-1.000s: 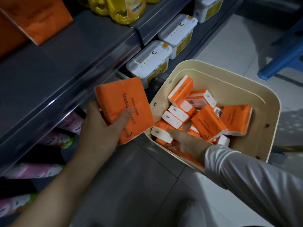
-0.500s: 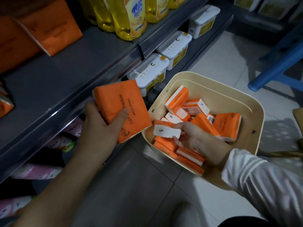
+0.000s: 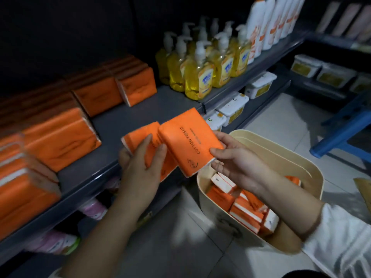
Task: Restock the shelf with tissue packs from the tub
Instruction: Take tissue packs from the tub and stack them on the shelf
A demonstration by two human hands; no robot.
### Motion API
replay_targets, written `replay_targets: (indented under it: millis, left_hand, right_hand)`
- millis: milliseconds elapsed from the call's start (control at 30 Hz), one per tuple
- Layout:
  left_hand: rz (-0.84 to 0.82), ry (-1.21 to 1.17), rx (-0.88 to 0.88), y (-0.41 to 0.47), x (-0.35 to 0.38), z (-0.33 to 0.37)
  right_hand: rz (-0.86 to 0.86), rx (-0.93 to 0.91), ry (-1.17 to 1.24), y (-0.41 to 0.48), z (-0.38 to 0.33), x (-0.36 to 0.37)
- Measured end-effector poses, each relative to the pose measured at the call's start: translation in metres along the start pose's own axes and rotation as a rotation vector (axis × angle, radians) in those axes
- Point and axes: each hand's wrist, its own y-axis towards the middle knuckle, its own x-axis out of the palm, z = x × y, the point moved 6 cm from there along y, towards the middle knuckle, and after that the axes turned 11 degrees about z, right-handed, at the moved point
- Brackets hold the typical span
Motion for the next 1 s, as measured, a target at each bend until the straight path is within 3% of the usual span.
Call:
replay_targets:
  millis: [167,367,533,767,900,1000]
  left_hand:
    - [0.098,-0.198,-0.032,-0.002,-0.039,0.004]
    - [0.229,-0.126,0.155,0.001,-0.082,-0.001]
    - [0.289,0.0,0.318,-0.001,-0.107,0.001]
    - [0.272,-0.12,0.214,0.004,-0.125,-0.015]
    - [0.351,-0.212,0.173,0.008,-0.135,-0.02]
    - [0.355,-0.281,0.135,0.012,-0.14,-0.022]
  right_hand:
    - [-0.127,-0.081,-0.006,-0.009,-0.003,0.066]
    - [-0.13,-0.114,-0.058,-0.007,0.023,0.106]
    - [-0.069,-0.505,-0.551,-0.01,0.002,0.128]
    - [-0.14,-0.631,-0.616,-0.026,-0.006,0.171]
    - [-0.05,-0.51,-0.457,-0.019,0.001,0.171]
    - [-0.093,-0.363,-0.358,-0.015,0.016,0.174]
